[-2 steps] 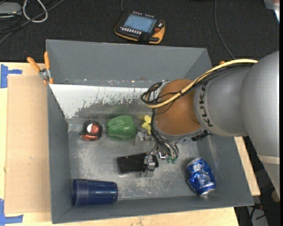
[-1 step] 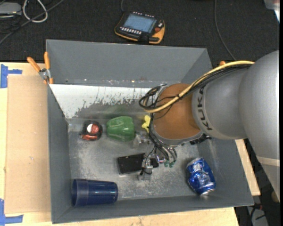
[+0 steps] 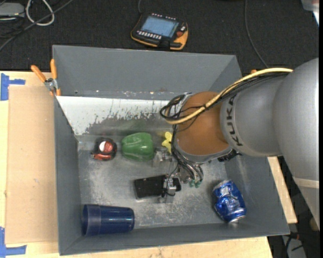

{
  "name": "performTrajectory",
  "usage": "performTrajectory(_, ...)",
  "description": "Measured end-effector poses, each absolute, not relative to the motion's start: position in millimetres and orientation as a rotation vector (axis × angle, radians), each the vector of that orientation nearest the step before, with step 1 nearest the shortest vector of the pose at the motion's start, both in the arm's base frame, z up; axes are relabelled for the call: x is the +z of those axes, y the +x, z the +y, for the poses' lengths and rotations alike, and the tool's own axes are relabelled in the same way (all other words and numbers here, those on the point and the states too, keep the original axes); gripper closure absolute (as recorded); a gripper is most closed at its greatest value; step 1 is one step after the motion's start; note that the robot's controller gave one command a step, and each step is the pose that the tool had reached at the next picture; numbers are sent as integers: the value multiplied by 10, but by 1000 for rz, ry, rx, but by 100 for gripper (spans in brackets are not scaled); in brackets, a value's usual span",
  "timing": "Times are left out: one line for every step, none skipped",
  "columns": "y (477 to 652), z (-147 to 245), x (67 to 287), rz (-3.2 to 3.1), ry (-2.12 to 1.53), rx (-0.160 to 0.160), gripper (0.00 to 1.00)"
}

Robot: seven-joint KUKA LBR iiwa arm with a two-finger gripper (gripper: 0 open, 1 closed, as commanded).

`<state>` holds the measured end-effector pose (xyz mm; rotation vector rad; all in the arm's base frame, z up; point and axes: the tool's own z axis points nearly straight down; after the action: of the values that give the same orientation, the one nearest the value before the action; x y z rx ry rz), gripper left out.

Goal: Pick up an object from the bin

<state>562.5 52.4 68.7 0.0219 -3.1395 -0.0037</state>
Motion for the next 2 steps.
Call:
performTrajectory(5549,571,681,-3143,5,-7,0)
performTrajectory(5611,543,692,-3141,16,-7,100)
